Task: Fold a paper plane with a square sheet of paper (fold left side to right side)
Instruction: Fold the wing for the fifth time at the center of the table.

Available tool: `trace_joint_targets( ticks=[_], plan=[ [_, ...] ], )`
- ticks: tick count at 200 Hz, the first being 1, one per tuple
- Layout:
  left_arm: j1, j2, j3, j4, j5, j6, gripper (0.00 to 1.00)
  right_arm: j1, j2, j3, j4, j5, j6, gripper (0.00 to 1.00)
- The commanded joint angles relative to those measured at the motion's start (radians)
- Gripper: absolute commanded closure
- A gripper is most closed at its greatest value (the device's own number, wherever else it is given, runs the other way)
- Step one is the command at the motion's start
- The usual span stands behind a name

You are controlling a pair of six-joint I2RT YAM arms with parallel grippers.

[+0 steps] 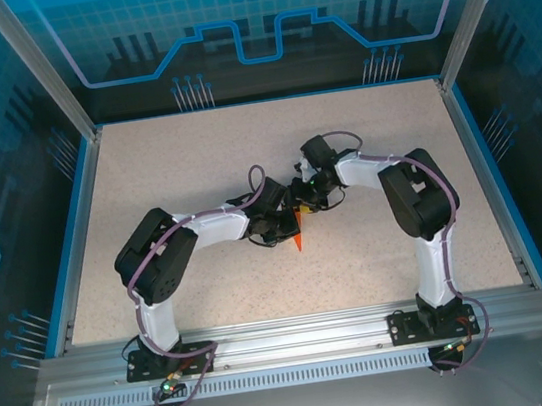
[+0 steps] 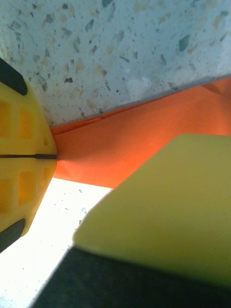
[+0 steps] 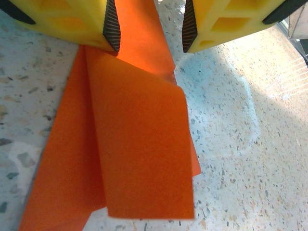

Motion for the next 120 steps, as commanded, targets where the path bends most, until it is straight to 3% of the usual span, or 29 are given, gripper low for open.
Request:
trace_joint_targets(
  ticks=[1,120],
  plan=[
    [-0.011,0.057,-0.021,-0.161,-0.030,0.020,0.91,-0.030,0.044,0.055,0.024,0.047,-0.020,0.58],
    [-0.011,0.074,-0.007,-0.170,-0.025,0.021,0.92,-0.070,0.095,0.132,0.046,0.038,-0.017,0.56]
  ],
)
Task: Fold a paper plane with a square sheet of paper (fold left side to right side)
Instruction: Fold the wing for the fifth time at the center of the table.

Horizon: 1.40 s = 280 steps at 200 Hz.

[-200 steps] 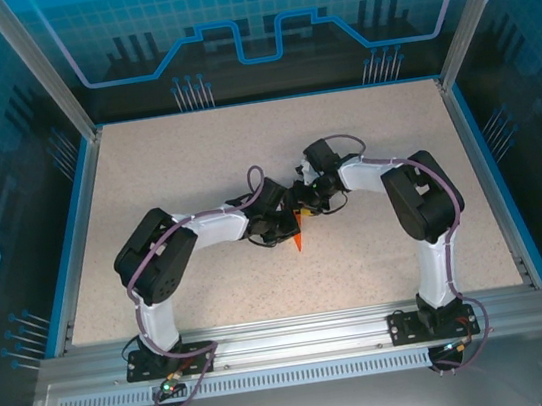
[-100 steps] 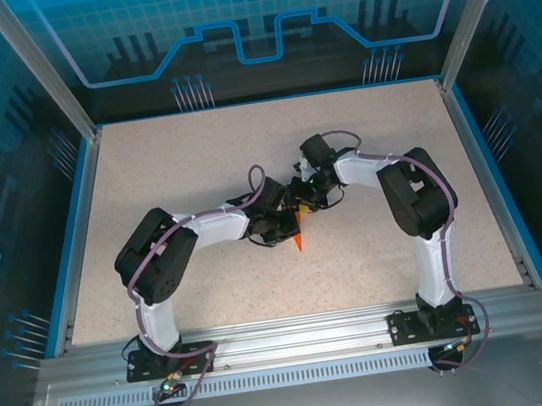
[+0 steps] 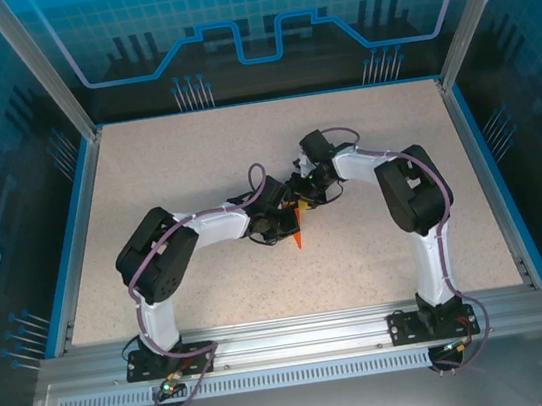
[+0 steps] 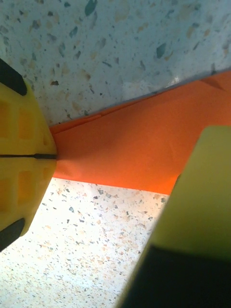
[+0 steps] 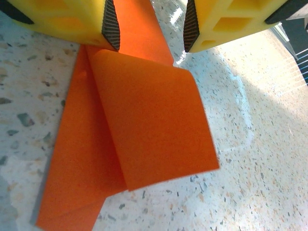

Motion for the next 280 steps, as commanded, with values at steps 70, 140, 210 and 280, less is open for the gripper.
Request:
trace_joint_targets(
  ticks=[70,140,210,280],
  plan=[
    [-0.011,0.066,-0.024,-0.167,0.001,0.020,0.92,-0.062,0.049,0.066,0.120,0.064,-0.014,0.55],
    [-0.012,0.066,-0.026,-0.166,0.002,0.020,0.92,-0.075,0.079,0.124,0.111,0.063,-0.012,0.54],
    [-0.011,0.071,-0.023,-0.166,0.005,0.022,0.92,-0.088,0.082,0.138,0.127,0.049,-0.003,0.53],
    [-0.012,0.061,-0.027,-0.165,0.003,0.022,0.93,-0.094,0.031,0.128,0.091,0.063,-0.039,0.52]
  ],
)
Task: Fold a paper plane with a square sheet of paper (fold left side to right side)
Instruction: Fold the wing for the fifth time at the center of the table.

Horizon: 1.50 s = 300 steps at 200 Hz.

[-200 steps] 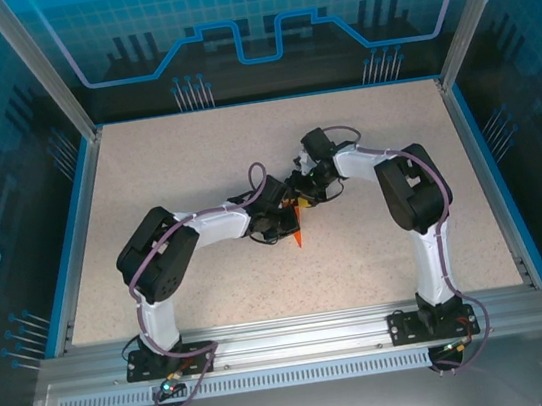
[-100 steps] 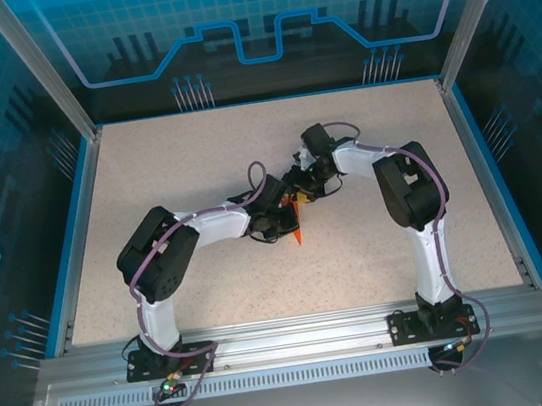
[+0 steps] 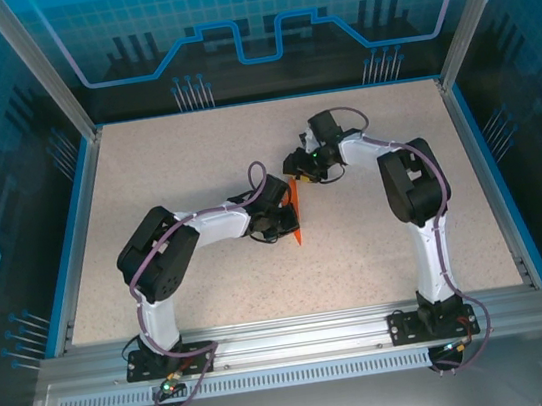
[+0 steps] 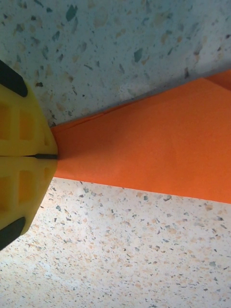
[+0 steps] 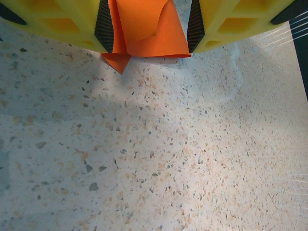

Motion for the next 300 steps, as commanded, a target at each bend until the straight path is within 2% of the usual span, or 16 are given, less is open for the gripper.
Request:
trace_joint_targets(
  ticks=[1,16,37,84,134,208,255,300],
  plan=[
    [-0.014,0.052,-0.037,-0.177,0.028,0.021,0.93,-0.009,-0.050,-0.016,-0.018,0.024,-0.039,0.52],
    [-0.014,0.052,-0.037,-0.177,0.028,0.022,0.93,-0.011,-0.112,-0.071,-0.027,0.021,-0.059,0.52],
    [-0.015,0.054,-0.037,-0.175,0.028,0.021,0.93,-0.007,-0.158,-0.142,-0.004,-0.050,-0.049,0.53],
    [-0.015,0.049,-0.037,-0.178,0.023,0.021,0.93,0.050,-0.166,-0.209,0.046,-0.112,0.003,0.54],
    [-0.016,0.048,-0.036,-0.189,0.014,0.019,0.94,0.087,-0.067,-0.108,0.012,-0.092,-0.002,0.53],
    [-0.015,0.052,-0.031,-0.197,0.012,0.021,0.95,0.078,0.036,-0.008,-0.053,-0.012,-0.052,0.53],
    [-0.015,0.057,-0.027,-0.209,0.008,0.022,0.95,0.060,0.046,0.027,-0.090,0.060,-0.100,0.53],
    [-0.016,0.064,-0.025,-0.210,0.008,0.022,0.95,0.031,0.051,0.044,-0.062,0.059,-0.109,0.52]
  ],
)
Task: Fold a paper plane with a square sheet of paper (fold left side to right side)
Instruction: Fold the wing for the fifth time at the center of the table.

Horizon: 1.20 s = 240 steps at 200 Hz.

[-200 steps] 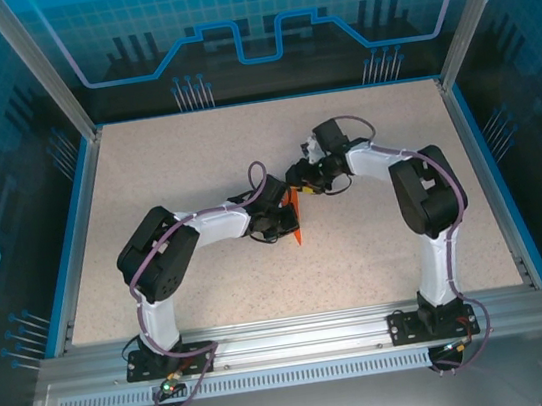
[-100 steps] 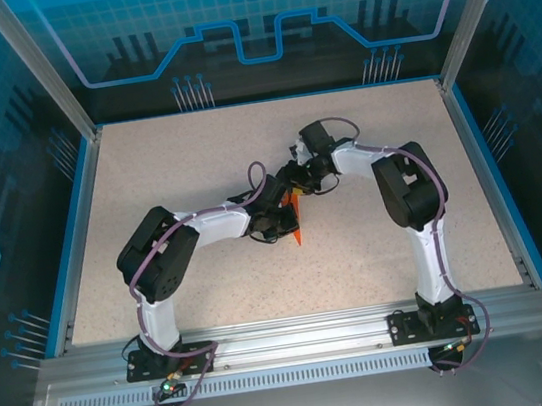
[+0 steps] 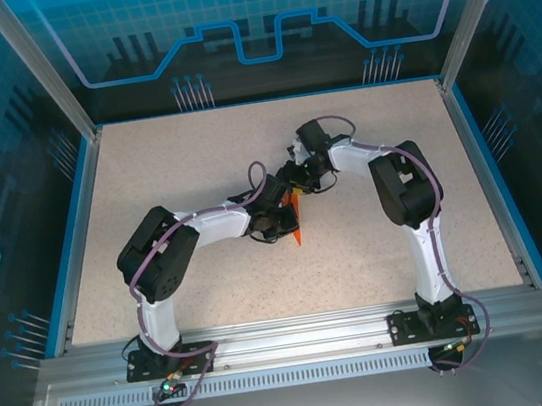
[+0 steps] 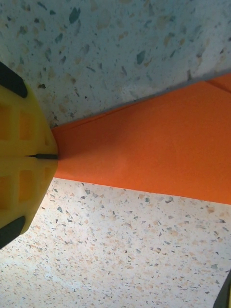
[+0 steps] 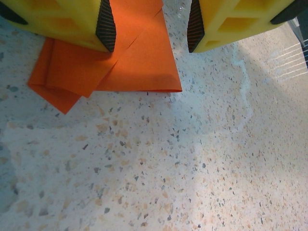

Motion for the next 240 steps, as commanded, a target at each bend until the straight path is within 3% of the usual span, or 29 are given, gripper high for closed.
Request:
trace_joint_targets(
  ticks=[1,93,138,169,203,240],
  plan=[
    [-0.015,0.063,-0.033,-0.194,0.008,0.020,0.95,-0.035,0.031,0.038,0.013,0.079,-0.039,0.52],
    [-0.015,0.060,-0.037,-0.188,0.011,0.022,0.95,-0.078,0.085,0.102,0.026,0.046,-0.034,0.51],
    [-0.016,0.050,-0.042,-0.182,0.012,0.023,0.95,-0.109,-0.007,0.116,-0.002,0.045,-0.071,0.50],
    [-0.017,0.037,-0.043,-0.174,0.013,0.023,0.95,-0.098,-0.112,-0.001,0.031,-0.022,-0.065,0.50],
    [-0.017,0.033,-0.041,-0.168,0.014,0.027,0.95,-0.057,-0.177,-0.184,0.176,-0.119,0.043,0.52],
    [-0.017,0.032,-0.038,-0.168,0.017,0.032,0.95,-0.005,-0.103,-0.155,0.168,-0.115,0.065,0.55]
  ],
)
